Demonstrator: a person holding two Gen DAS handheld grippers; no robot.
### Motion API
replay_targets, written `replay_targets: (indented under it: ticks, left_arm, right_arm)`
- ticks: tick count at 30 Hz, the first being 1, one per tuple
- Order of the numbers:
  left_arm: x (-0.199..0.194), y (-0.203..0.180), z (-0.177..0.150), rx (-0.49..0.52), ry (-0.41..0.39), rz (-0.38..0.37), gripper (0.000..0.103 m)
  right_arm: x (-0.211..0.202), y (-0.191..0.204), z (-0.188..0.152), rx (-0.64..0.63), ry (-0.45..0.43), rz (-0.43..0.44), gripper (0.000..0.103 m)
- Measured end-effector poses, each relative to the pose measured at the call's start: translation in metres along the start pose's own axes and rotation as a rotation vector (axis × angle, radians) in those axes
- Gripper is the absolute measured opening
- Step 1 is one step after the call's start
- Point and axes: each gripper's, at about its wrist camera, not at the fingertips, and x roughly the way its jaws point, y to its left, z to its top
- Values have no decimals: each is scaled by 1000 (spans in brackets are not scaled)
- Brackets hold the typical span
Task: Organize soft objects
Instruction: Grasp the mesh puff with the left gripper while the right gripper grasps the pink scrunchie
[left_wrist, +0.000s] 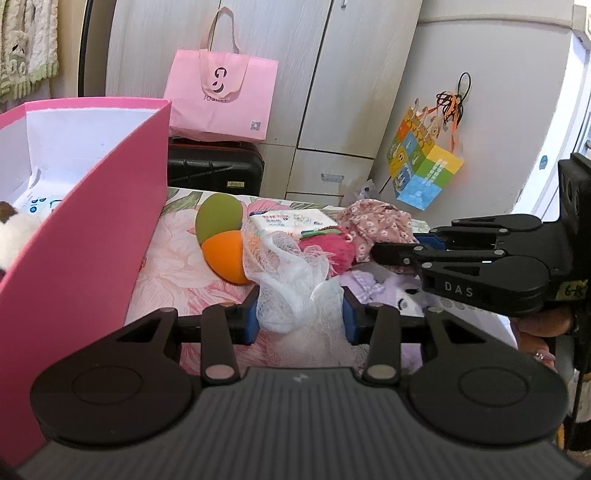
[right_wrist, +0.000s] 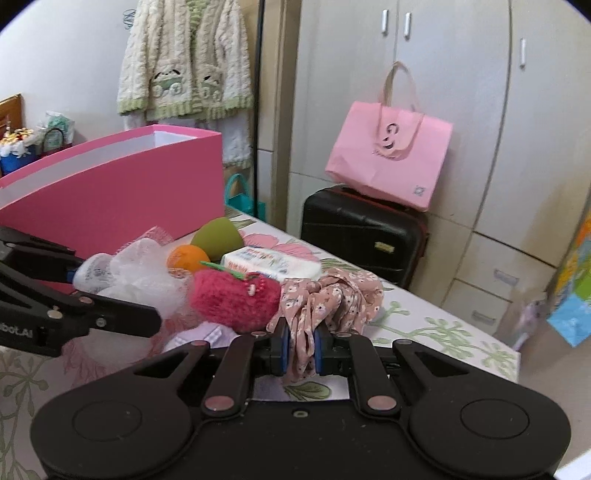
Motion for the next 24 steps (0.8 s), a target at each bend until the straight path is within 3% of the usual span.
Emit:
replay_targets:
  ticks: [17, 24]
  left_arm:
    - [-47, -5, -11, -8, -40, -41, 40]
    - [-68, -4, -17, -11, -5, -93, 40]
  right_arm:
    - [-57, 15, 0, 92, -46, -182, 15]
    - [-81, 30, -7, 116, -51, -188, 15]
